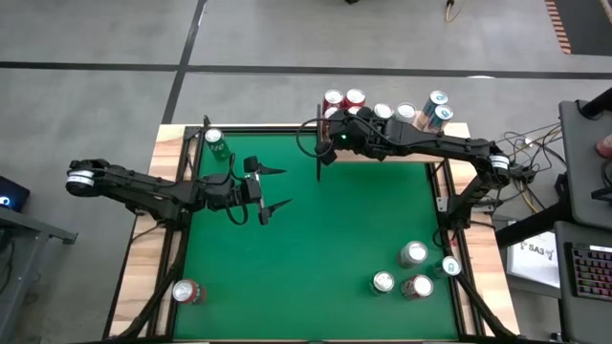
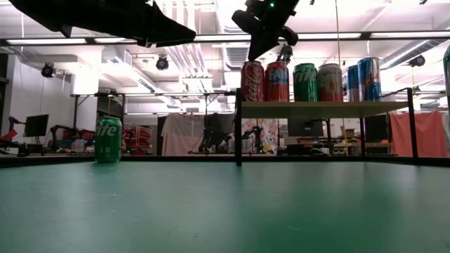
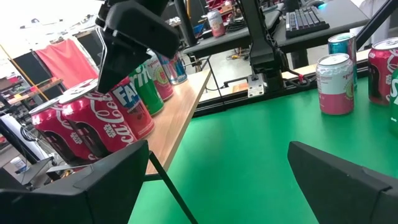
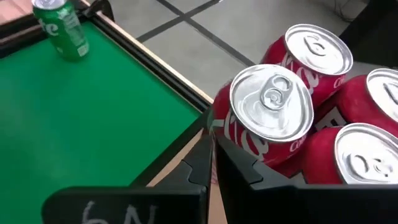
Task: Place canned beverage on shelf
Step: Put the left red-white soda can on the shelf aligned with the other red-white soda can
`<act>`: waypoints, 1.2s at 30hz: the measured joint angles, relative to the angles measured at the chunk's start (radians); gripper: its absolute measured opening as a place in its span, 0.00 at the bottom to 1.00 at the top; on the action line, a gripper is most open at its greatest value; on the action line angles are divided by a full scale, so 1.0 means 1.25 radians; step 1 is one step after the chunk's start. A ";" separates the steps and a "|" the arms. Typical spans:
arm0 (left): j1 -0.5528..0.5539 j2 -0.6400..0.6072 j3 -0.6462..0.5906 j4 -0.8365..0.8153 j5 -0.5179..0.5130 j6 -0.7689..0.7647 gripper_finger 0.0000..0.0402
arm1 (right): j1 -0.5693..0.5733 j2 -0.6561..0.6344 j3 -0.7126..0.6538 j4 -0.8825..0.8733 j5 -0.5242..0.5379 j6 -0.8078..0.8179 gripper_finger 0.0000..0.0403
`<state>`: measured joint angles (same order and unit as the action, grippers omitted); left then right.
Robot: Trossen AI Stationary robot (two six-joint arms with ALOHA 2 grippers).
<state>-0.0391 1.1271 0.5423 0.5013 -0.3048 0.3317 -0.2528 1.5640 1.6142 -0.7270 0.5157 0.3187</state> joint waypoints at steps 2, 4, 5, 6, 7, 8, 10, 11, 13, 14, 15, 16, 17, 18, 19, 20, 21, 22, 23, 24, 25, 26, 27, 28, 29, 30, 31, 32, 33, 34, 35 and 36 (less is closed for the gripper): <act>0.000 0.000 0.000 0.000 0.000 0.000 0.92 | -0.005 0.001 0.000 0.000 0.006 -0.005 0.03; 0.000 0.000 0.000 0.000 0.000 0.000 0.92 | -0.013 0.001 0.000 0.003 0.008 -0.015 0.03; 0.000 0.000 0.000 0.000 0.000 0.000 0.92 | -0.017 0.001 0.000 0.006 0.008 -0.017 0.03; 0.000 0.000 0.000 0.000 0.000 0.000 0.92 | -0.020 0.001 0.000 0.006 0.008 -0.020 0.03; 0.000 0.000 0.000 0.000 0.000 0.000 0.92 | -0.023 0.001 0.000 0.006 0.008 -0.023 0.03; 0.000 0.000 0.000 0.000 0.000 0.000 0.92 | -0.025 0.001 0.000 0.006 0.008 -0.024 0.03; 0.000 0.000 0.000 0.000 0.000 0.000 0.92 | -0.026 0.001 0.000 0.006 0.008 -0.025 0.03; 0.000 0.000 0.000 0.000 0.000 0.000 0.92 | -0.026 0.001 0.000 0.006 0.008 -0.025 0.03; 0.000 0.000 0.000 0.000 0.000 0.001 0.92 | -0.024 0.001 0.000 0.006 0.008 -0.025 0.03; 0.000 0.000 0.000 0.000 0.000 0.002 0.92 | -0.020 0.001 0.000 0.006 0.008 -0.025 0.03; 0.000 0.000 0.000 0.000 0.000 0.005 0.92 | -0.017 0.000 0.000 0.006 0.008 -0.025 0.03; 0.000 0.000 0.000 0.000 0.000 0.006 0.92 | -0.012 -0.001 0.000 0.006 0.008 -0.025 0.03; 0.000 0.000 0.000 0.000 0.000 0.006 0.92 | -0.008 -0.002 0.000 0.006 0.008 -0.025 0.03; 0.000 0.000 0.000 0.000 0.000 0.006 0.92 | -0.003 -0.002 0.000 0.006 0.008 -0.025 0.03; 0.000 0.000 0.000 0.000 0.000 0.006 0.92 | 0.000 -0.003 0.000 0.004 0.007 -0.025 0.03; 0.000 0.000 0.000 0.000 0.000 0.006 0.92 | 0.003 -0.003 0.000 0.001 0.004 -0.025 0.03; 0.000 0.000 0.000 0.000 0.000 0.006 0.92 | 0.004 -0.003 0.000 -0.004 -0.001 -0.025 0.03; 0.000 0.000 0.000 0.000 0.000 0.006 0.92 | 0.004 -0.002 0.000 -0.008 -0.005 -0.025 0.03; 0.000 0.000 0.000 0.000 0.000 0.006 0.92 | 0.003 -0.001 0.000 -0.011 -0.009 -0.025 0.03; 0.000 0.000 0.000 0.000 0.000 0.006 0.92 | 0.003 0.000 0.000 -0.014 -0.010 -0.025 0.03; 0.000 0.000 0.000 0.000 0.000 0.006 0.92 | 0.003 0.003 0.000 -0.015 -0.010 -0.029 0.03; 0.000 0.000 0.000 0.000 0.000 0.006 0.92 | 0.000 0.006 0.000 -0.015 -0.008 -0.037 0.03; 0.000 0.000 0.000 0.000 0.000 0.006 0.92 | -0.003 0.008 0.000 -0.015 -0.003 -0.042 0.03; 0.000 0.000 0.000 0.000 0.000 0.005 0.92 | -0.006 0.010 0.000 -0.015 0.004 -0.046 0.03; 0.000 0.000 0.000 0.000 0.000 0.003 0.92 | -0.008 0.014 0.000 -0.013 0.007 -0.048 0.03; 0.000 0.000 0.000 0.000 0.000 0.002 0.92 | -0.012 0.015 0.000 -0.011 0.007 -0.053 0.03; 0.000 0.000 0.000 0.000 0.000 0.000 0.92 | -0.016 0.016 0.000 -0.009 0.007 -0.055 0.03; 0.000 0.000 0.000 0.000 0.000 -0.001 0.92 | -0.017 0.017 0.000 -0.007 0.006 -0.059 0.03; 0.000 0.000 0.000 0.000 0.000 -0.003 0.92 | -0.017 0.019 0.000 0.000 0.007 -0.062 0.03; 0.000 0.000 0.000 0.000 0.000 -0.004 0.92 | -0.017 0.020 0.000 0.006 0.007 -0.065 0.03; 0.000 0.000 0.000 0.000 0.000 -0.006 0.92 | -0.017 0.021 0.000 0.008 0.007 -0.066 0.03; 0.000 0.000 0.000 0.000 0.000 -0.006 0.92 | -0.017 0.022 0.000 0.006 0.007 -0.065 0.03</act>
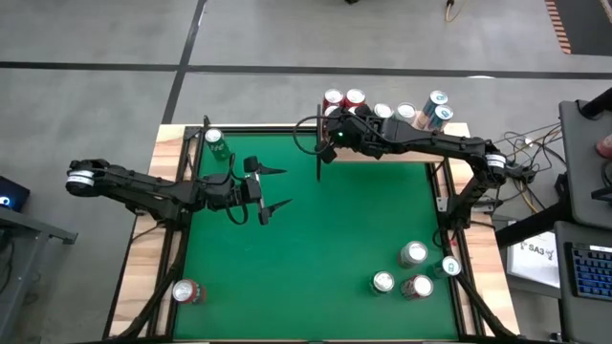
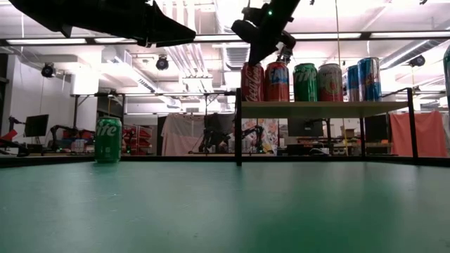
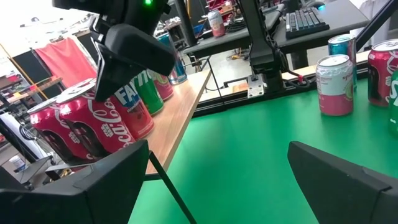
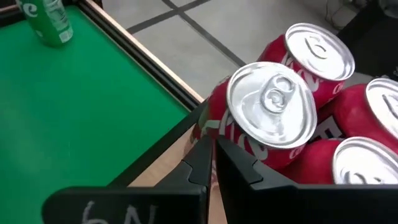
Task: Place canned beverage on shelf
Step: Put the left red-white soda can on the shelf aligned with the other red-white soda can
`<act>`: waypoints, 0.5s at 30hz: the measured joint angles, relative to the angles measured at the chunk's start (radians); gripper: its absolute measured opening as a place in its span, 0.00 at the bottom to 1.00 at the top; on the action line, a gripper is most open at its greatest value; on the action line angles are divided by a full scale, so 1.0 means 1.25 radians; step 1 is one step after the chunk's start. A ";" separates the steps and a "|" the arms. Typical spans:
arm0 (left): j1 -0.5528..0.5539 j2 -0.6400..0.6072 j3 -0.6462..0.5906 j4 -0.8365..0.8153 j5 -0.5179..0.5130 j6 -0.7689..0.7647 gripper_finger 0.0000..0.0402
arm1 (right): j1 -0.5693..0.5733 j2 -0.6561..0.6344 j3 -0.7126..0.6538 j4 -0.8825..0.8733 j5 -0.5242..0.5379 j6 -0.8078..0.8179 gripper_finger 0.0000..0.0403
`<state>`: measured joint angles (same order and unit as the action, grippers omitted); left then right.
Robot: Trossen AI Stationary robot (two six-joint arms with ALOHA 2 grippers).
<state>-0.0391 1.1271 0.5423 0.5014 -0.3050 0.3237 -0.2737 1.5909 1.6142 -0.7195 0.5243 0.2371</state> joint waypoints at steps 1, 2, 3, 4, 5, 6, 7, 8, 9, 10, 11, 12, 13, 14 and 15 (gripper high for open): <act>0.000 0.000 0.000 0.000 0.000 0.000 0.92 | 0.001 0.000 0.000 -0.003 -0.001 0.004 0.03; 0.000 0.000 0.000 0.000 0.000 0.000 0.92 | 0.003 0.000 0.000 -0.006 -0.004 0.011 0.03; 0.000 0.000 0.000 0.000 0.000 0.000 0.92 | 0.006 -0.001 0.000 -0.011 -0.010 0.020 0.03; 0.000 0.000 0.000 0.000 0.000 0.000 0.92 | 0.007 -0.002 0.000 -0.014 -0.020 0.025 0.03; 0.000 0.000 0.000 0.000 0.000 0.000 0.92 | 0.010 -0.003 0.000 -0.016 -0.030 0.028 0.03; 0.000 0.000 0.000 0.000 0.000 0.000 0.92 | 0.011 -0.003 0.000 -0.018 -0.037 0.030 0.03; 0.000 0.000 0.000 0.000 0.000 0.000 0.92 | 0.011 -0.003 0.000 -0.021 -0.040 0.031 0.03; 0.000 0.000 0.000 0.000 0.000 0.000 0.92 | 0.011 -0.003 0.000 -0.021 -0.042 0.030 0.03; 0.000 0.000 0.000 0.000 0.000 0.000 0.92 | 0.011 -0.003 0.000 -0.020 -0.042 0.027 0.03; 0.000 0.000 0.000 0.000 0.000 0.000 0.92 | 0.009 -0.002 0.000 -0.019 -0.040 0.024 0.03; 0.000 0.000 0.000 -0.001 0.000 0.000 0.92 | 0.005 -0.001 0.000 -0.015 -0.036 0.017 0.03; 0.000 0.000 0.000 0.000 0.000 0.000 0.92 | 0.002 0.000 0.000 -0.011 -0.028 0.009 0.03; 0.000 0.000 0.000 0.000 0.000 0.000 0.92 | -0.002 0.001 0.000 -0.005 -0.019 0.004 0.03; 0.000 0.000 0.000 0.000 0.000 0.000 0.92 | -0.005 0.002 0.000 -0.001 -0.018 -0.002 0.03; 0.000 0.000 0.000 0.000 0.000 0.000 0.92 | -0.007 0.002 0.000 0.002 -0.018 -0.004 0.03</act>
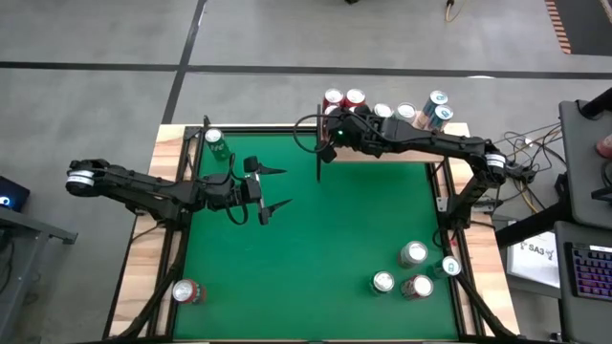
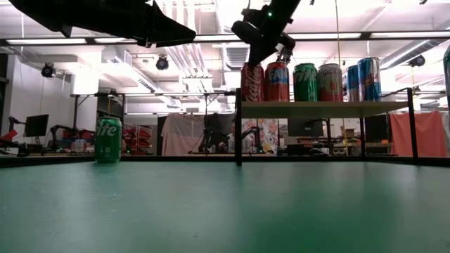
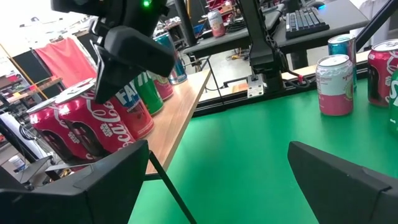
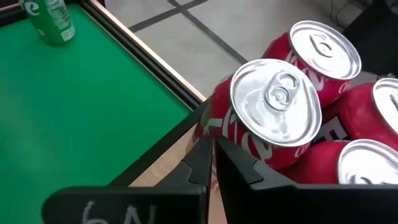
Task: Place canned beverage on shelf
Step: Put the left red-white soda can on the shelf aligned with the other red-white soda can
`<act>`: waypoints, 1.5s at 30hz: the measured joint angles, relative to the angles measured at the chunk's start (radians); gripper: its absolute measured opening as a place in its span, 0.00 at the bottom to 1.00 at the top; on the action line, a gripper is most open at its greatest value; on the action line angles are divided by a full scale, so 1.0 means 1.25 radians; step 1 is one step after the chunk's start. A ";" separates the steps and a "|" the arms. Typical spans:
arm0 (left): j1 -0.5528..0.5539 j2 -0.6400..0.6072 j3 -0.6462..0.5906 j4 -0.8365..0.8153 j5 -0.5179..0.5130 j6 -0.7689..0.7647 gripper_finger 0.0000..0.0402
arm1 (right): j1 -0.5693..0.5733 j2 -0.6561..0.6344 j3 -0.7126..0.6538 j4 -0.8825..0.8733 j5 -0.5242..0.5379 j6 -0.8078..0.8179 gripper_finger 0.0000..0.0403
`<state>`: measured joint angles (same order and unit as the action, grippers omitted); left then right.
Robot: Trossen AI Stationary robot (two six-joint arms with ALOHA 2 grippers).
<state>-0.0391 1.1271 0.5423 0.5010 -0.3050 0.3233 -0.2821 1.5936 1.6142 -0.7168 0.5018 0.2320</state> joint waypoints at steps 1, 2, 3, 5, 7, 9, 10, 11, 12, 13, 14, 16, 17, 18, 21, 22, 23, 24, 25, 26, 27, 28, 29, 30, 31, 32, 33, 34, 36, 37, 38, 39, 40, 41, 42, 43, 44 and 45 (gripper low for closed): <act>0.000 0.000 0.000 0.000 0.000 0.000 0.92 | 0.000 0.000 0.000 -0.001 0.000 -0.001 0.03; 0.000 0.000 0.000 0.000 0.000 0.000 0.92 | 0.000 0.000 0.000 -0.002 0.002 0.000 0.03; 0.000 0.000 0.000 0.000 0.000 0.000 0.92 | 0.000 0.000 0.000 -0.002 0.001 0.001 0.03; 0.000 0.000 0.000 0.000 0.000 0.000 0.92 | 0.000 0.000 0.000 -0.008 -0.004 0.002 0.03; 0.000 0.000 0.000 0.000 0.000 0.000 0.92 | 0.006 0.000 0.000 -0.010 -0.009 0.011 0.03; 0.000 0.000 0.000 0.000 0.000 0.000 0.92 | 0.012 -0.001 0.000 -0.010 -0.010 0.021 0.03; 0.000 0.000 0.000 0.000 0.000 0.000 0.92 | 0.013 -0.001 0.000 -0.010 -0.011 0.023 0.03; 0.000 0.000 0.000 0.000 0.000 0.000 0.92 | 0.013 -0.001 0.000 -0.009 -0.011 0.023 0.03; 0.000 0.000 0.000 0.000 0.000 0.000 0.92 | 0.013 -0.001 0.000 -0.009 -0.011 0.023 0.03; 0.000 0.000 0.000 0.000 0.000 0.000 0.92 | 0.012 -0.001 0.000 -0.009 -0.011 0.022 0.03; 0.000 0.000 0.000 0.000 0.000 0.000 0.92 | 0.010 -0.001 0.000 -0.009 -0.008 0.022 0.03; 0.000 0.000 0.000 0.000 0.000 0.000 0.92 | 0.003 -0.001 0.000 -0.007 -0.003 0.015 0.03; 0.000 0.000 0.000 0.000 0.000 0.000 0.92 | 0.000 -0.001 0.000 -0.005 -0.003 0.015 0.03; 0.000 0.000 0.000 0.000 0.000 0.000 0.92 | -0.003 -0.001 0.000 -0.005 -0.004 0.014 0.03; 0.000 0.000 0.000 0.000 0.000 0.000 0.92 | -0.008 -0.001 0.000 -0.004 -0.004 0.014 0.03; 0.000 0.000 0.000 0.000 0.000 0.000 0.92 | -0.009 -0.001 0.000 -0.003 -0.004 0.009 0.03; 0.000 0.000 0.000 0.000 0.000 0.000 0.92 | -0.010 -0.001 0.000 -0.002 -0.004 0.006 0.03; 0.000 0.000 0.000 0.000 0.000 0.000 0.92 | -0.010 -0.001 0.000 -0.001 -0.004 0.004 0.03; 0.000 0.000 0.000 0.000 0.000 0.000 0.92 | -0.011 -0.001 0.000 -0.001 -0.004 0.002 0.03; 0.000 0.000 0.000 0.000 0.000 0.000 0.92 | -0.014 -0.001 0.000 0.001 -0.004 0.002 0.03; 0.000 0.000 0.000 0.000 0.000 0.000 0.92 | -0.015 -0.001 0.000 0.001 -0.004 0.002 0.03; 0.000 0.000 0.000 0.000 0.000 0.000 0.92 | -0.015 -0.001 0.000 0.001 -0.004 0.002 0.03; 0.000 0.000 0.000 0.000 0.000 0.000 0.92 | -0.016 -0.001 0.000 0.002 -0.004 0.001 0.03; 0.000 0.000 0.000 0.000 0.000 0.000 0.92 | -0.016 -0.001 0.000 0.003 -0.003 0.001 0.03; 0.000 0.000 0.000 0.000 0.000 0.000 0.92 | -0.016 -0.001 0.000 0.006 -0.003 -0.002 0.03; 0.000 0.000 0.000 0.000 0.000 0.000 0.92 | -0.016 -0.001 0.000 0.012 -0.002 -0.006 0.03; 0.000 0.000 0.000 0.000 0.000 0.000 0.92 | -0.016 -0.001 0.000 0.019 -0.002 -0.007 0.03; 0.000 0.000 0.000 0.000 0.000 0.000 0.92 | -0.016 -0.001 0.000 0.024 -0.002 -0.007 0.03; 0.000 0.000 0.000 0.000 0.000 0.000 0.92 | -0.016 -0.002 0.000 0.027 -0.001 -0.007 0.03; 0.000 0.000 0.000 0.000 0.000 0.000 0.92 | -0.016 -0.002 0.000 0.029 -0.001 -0.007 0.03; 0.000 0.000 0.000 0.000 0.000 0.000 0.92 | -0.016 -0.002 0.000 0.029 -0.001 -0.007 0.03; 0.000 0.000 0.000 0.000 0.000 0.000 0.92 | -0.016 -0.002 0.000 0.029 -0.001 -0.007 0.03; 0.000 0.000 0.000 0.000 0.000 0.000 0.92 | -0.016 -0.002 0.000 0.029 -0.002 -0.007 0.03; 0.000 0.000 0.000 0.000 0.000 0.000 0.92 | -0.015 -0.002 0.000 0.029 -0.002 -0.007 0.03; 0.000 0.000 0.000 0.000 0.000 0.000 0.92 | -0.013 -0.002 0.000 0.029 -0.004 -0.007 0.03; 0.000 0.000 0.000 0.000 0.000 0.000 0.92 | -0.011 -0.004 0.001 0.026 -0.005 -0.006 0.03; 0.000 0.000 0.000 0.000 0.000 0.000 0.92 | -0.008 -0.005 0.006 0.015 -0.006 -0.002 0.03; 0.000 0.000 0.000 0.000 0.000 0.001 0.92 | -0.002 -0.006 0.014 0.006 -0.006 0.003 0.03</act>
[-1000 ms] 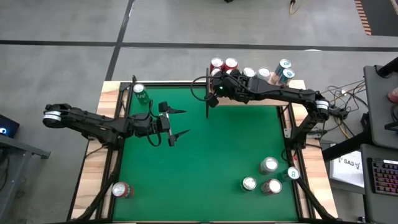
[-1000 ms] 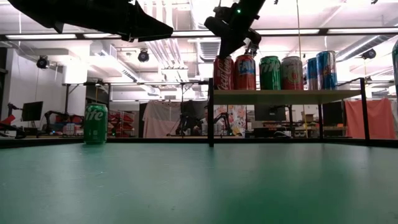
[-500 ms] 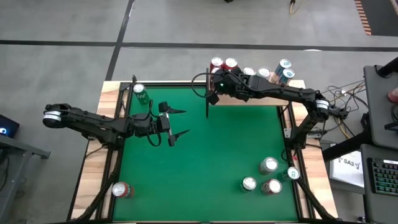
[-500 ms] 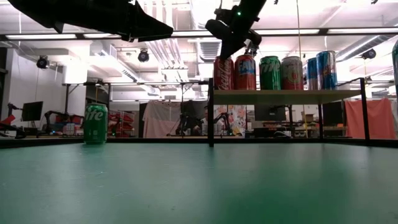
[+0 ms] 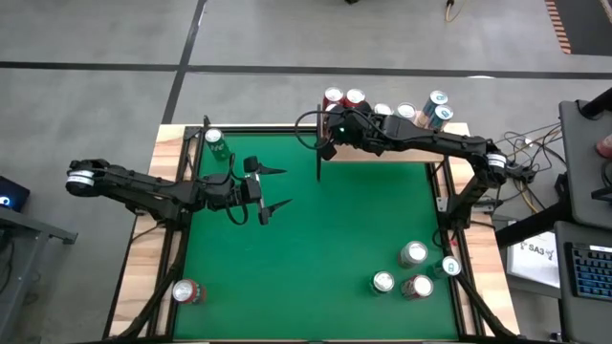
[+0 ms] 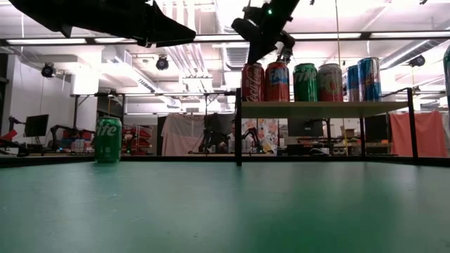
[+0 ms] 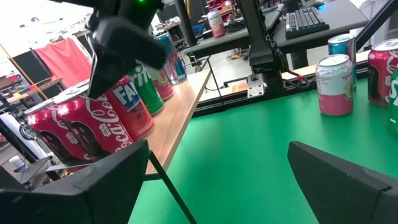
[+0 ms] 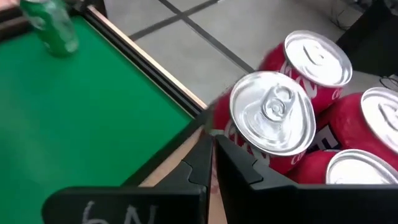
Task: Place canned beverage on shelf
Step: Put the left red-white soda can on the shelf aligned with the other red-white soda can, then put the pink-white soda can on the shelf aligned with the other pink-white soda can
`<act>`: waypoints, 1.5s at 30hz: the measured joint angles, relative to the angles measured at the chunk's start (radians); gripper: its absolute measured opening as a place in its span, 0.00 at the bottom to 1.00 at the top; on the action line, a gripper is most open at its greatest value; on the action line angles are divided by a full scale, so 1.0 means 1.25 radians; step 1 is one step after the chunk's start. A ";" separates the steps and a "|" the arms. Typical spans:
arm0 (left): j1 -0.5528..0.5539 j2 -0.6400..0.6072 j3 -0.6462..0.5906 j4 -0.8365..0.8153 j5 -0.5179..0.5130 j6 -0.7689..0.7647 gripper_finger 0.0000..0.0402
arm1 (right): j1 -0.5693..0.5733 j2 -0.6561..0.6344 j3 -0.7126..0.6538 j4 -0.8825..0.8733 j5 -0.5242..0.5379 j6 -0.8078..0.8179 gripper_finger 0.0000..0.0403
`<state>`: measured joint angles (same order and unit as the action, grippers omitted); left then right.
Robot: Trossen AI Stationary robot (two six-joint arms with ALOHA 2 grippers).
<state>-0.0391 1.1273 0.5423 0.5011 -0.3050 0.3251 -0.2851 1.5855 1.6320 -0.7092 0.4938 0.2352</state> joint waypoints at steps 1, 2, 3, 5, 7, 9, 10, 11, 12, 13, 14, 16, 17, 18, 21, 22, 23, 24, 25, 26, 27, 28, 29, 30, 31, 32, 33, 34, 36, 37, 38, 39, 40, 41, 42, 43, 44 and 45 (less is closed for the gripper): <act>0.000 0.000 0.000 0.000 0.000 0.001 0.92 | 0.007 -0.003 0.009 -0.004 0.000 0.000 0.03; 0.000 0.000 0.000 0.000 0.000 0.002 0.92 | 0.016 -0.006 0.021 -0.011 -0.001 0.001 0.03; 0.000 0.000 0.000 0.000 0.000 0.002 0.92 | 0.025 -0.010 0.031 -0.016 -0.002 0.000 0.03; 0.000 0.000 0.000 0.000 0.000 0.005 0.92 | 0.046 -0.019 0.053 -0.018 -0.003 -0.001 0.03; 0.000 0.000 0.000 0.000 0.000 0.005 0.92 | 0.070 -0.025 0.078 -0.030 -0.003 -0.007 0.03; 0.000 0.000 0.000 0.000 0.000 0.005 0.92 | 0.096 -0.033 0.098 -0.046 -0.003 -0.007 0.03; 0.000 0.000 0.000 0.000 0.000 0.005 0.92 | 0.110 -0.037 0.105 -0.052 -0.003 -0.006 0.03; 0.000 0.000 0.000 0.000 0.000 0.005 0.92 | 0.124 -0.043 0.110 -0.056 -0.003 -0.006 0.03; 0.000 0.000 0.000 0.000 0.000 0.005 0.92 | 0.138 -0.048 0.115 -0.062 -0.004 -0.006 0.03; 0.000 0.000 0.000 0.000 0.000 0.005 0.92 | 0.152 -0.052 0.119 -0.069 -0.004 -0.003 0.03; 0.000 0.000 0.000 0.000 0.000 0.005 0.92 | 0.166 -0.056 0.123 -0.076 -0.004 0.001 0.03; 0.000 0.000 0.000 0.000 0.000 0.005 0.92 | 0.191 -0.063 0.136 -0.105 -0.004 0.013 0.03; 0.000 0.000 0.000 0.000 0.000 0.004 0.92 | 0.203 -0.065 0.145 -0.124 -0.005 0.026 0.03; 0.000 0.000 0.000 0.000 0.000 -0.001 0.92 | 0.214 -0.067 0.155 -0.145 -0.006 0.039 0.03; 0.000 0.000 0.000 0.001 0.000 -0.011 0.92 | 0.242 -0.070 0.193 -0.226 -0.033 0.094 0.03; 0.000 0.000 0.000 0.004 0.000 -0.017 0.92 | 0.247 -0.070 0.207 -0.257 -0.057 0.116 0.03; 0.000 0.000 0.000 0.011 0.000 -0.022 0.92 | 0.251 -0.070 0.218 -0.282 -0.086 0.138 0.03; 0.000 0.000 0.000 0.021 0.000 -0.028 0.92 | 0.254 -0.070 0.228 -0.307 -0.117 0.157 0.03; 0.000 0.000 0.000 0.031 0.000 -0.037 0.92 | 0.256 -0.069 0.236 -0.327 -0.150 0.176 0.03; 0.000 0.000 0.000 0.040 0.001 -0.044 0.92 | 0.259 -0.069 0.241 -0.345 -0.180 0.192 0.03; 0.000 0.000 0.000 0.048 0.000 -0.052 0.92 | 0.261 -0.069 0.245 -0.362 -0.206 0.207 0.03; -0.001 0.000 0.000 0.058 0.001 -0.062 0.92 | 0.264 -0.069 0.246 -0.377 -0.229 0.225 0.03; -0.001 0.000 0.000 0.068 0.001 -0.074 0.92 | 0.268 -0.069 0.246 -0.390 -0.253 0.242 0.03; -0.003 0.000 0.000 0.077 0.000 -0.091 0.92 | 0.272 -0.069 0.243 -0.402 -0.276 0.262 0.03; -0.005 0.000 0.000 0.084 0.001 -0.109 0.92 | 0.275 -0.069 0.239 -0.419 -0.300 0.282 0.03; -0.007 0.000 0.000 0.087 0.001 -0.127 0.92 | 0.277 -0.069 0.236 -0.445 -0.327 0.297 0.03; -0.010 0.000 0.000 0.087 0.005 -0.141 0.92 | 0.278 -0.068 0.234 -0.472 -0.354 0.308 0.03; -0.013 0.000 0.000 0.087 0.007 -0.152 0.92 | 0.278 -0.066 0.232 -0.494 -0.377 0.321 0.03; -0.017 0.000 0.000 0.087 0.008 -0.165 0.92 | 0.277 -0.064 0.226 -0.541 -0.401 0.343 0.03; -0.017 0.000 0.000 0.088 0.008 -0.172 0.92 | 0.277 -0.063 0.221 -0.569 -0.402 0.363 0.03; -0.017 0.000 0.000 0.089 0.008 -0.177 0.92 | 0.277 -0.063 0.215 -0.594 -0.402 0.386 0.03; -0.017 0.000 0.000 0.090 0.008 -0.183 0.92 | 0.277 -0.063 0.211 -0.622 -0.405 0.413 0.03; -0.017 0.000 0.000 0.091 0.007 -0.188 0.92 | 0.277 -0.063 0.207 -0.651 -0.409 0.442 0.03; -0.017 0.000 0.000 0.093 0.007 -0.192 0.92 | 0.277 -0.063 0.202 -0.681 -0.420 0.468 0.03; -0.017 0.000 0.000 0.093 0.006 -0.193 0.92 | 0.279 -0.063 0.195 -0.693 -0.433 0.491 0.03; -0.017 0.000 0.000 0.093 0.003 -0.196 0.92 | 0.285 -0.067 0.184 -0.686 -0.447 0.509 0.03; -0.017 0.000 0.000 0.093 0.001 -0.196 0.92 | 0.294 -0.077 0.169 -0.680 -0.461 0.528 0.03; -0.017 0.000 0.000 0.093 0.001 -0.197 0.92 | 0.305 -0.081 0.159 -0.684 -0.469 0.554 0.03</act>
<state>-0.0601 1.1267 0.5423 0.6178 -0.3042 0.0784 0.0962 1.4845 1.8311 -1.5644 -0.0925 0.9275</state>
